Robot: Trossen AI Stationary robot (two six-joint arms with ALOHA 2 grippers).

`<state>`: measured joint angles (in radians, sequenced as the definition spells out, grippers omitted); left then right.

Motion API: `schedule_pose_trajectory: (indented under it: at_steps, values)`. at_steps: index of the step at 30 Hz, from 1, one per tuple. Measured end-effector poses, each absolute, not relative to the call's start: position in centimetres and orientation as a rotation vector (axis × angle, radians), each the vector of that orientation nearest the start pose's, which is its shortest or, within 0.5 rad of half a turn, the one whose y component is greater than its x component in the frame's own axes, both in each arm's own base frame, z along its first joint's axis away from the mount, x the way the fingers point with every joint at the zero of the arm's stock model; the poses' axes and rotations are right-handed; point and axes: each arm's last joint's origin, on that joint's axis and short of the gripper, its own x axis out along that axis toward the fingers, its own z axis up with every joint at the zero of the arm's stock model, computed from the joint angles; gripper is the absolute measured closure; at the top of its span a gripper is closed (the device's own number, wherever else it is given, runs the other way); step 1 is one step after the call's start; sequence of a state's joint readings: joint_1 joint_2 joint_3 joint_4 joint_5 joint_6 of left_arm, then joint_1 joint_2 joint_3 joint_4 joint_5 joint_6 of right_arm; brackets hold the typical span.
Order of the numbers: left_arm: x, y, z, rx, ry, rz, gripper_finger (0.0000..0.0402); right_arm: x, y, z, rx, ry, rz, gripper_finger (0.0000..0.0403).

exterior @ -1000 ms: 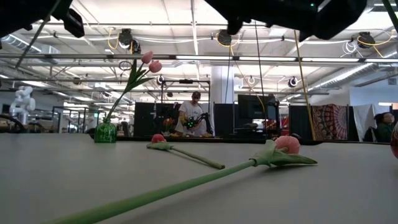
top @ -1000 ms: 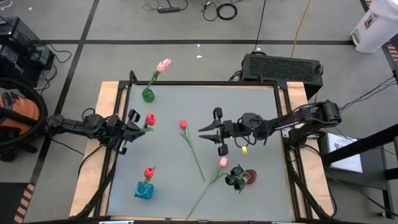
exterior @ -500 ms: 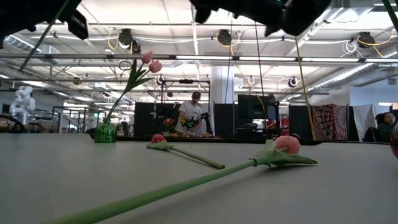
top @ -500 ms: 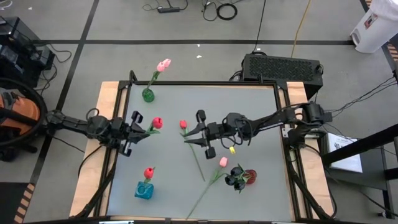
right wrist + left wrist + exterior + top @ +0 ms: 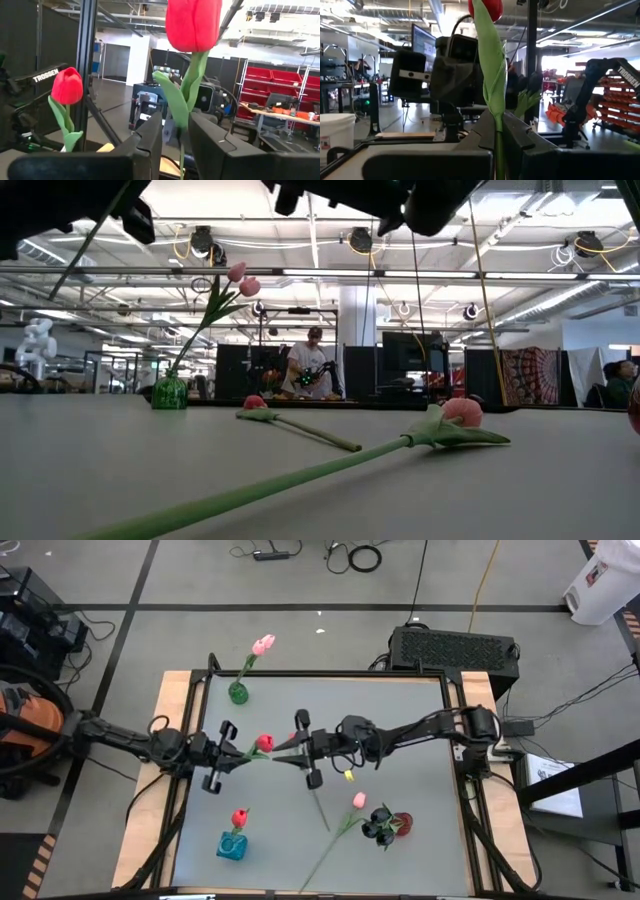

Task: Sort flowers into vase by color
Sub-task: Put the right red flower into the blue vase

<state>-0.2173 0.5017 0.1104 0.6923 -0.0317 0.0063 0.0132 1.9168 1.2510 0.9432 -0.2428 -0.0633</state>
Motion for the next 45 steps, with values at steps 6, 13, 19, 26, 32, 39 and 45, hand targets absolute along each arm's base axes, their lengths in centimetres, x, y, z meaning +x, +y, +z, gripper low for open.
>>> schedule_pose_trajectory:
  at_steps: [6,13,19,26,32,39,45]
  values:
    - [13.4,-2.9,22.0,-0.025,-0.304,-0.178,0.0391,43.7,1.3,27.6,-0.095,-0.291,0.246,0.0316]
    - [14.2,-3.0,21.9,-0.025,-0.315,-0.177,0.0391,43.6,1.4,27.7,-0.089,-0.296,0.276,0.0316]
    - [15.5,-3.3,22.2,-0.021,-0.278,-0.178,0.0391,43.6,1.4,27.7,-0.054,-0.294,0.283,0.0316]
    - [17.5,-3.7,22.8,0.007,-0.229,-0.173,0.0391,43.6,1.4,27.7,-0.053,-0.294,0.305,0.0305]
    - [18.5,-4.0,22.7,0.016,-0.197,-0.173,0.0391,43.7,1.5,27.5,-0.054,-0.274,0.306,0.0287]
    - [18.5,-3.9,22.6,0.018,-0.184,-0.169,0.0391,43.7,1.5,27.2,-0.053,-0.241,0.307,0.0323]
    - [18.6,-3.8,22.5,0.031,-0.177,-0.109,0.0366,43.8,1.5,27.2,-0.080,-0.245,0.299,0.0386]
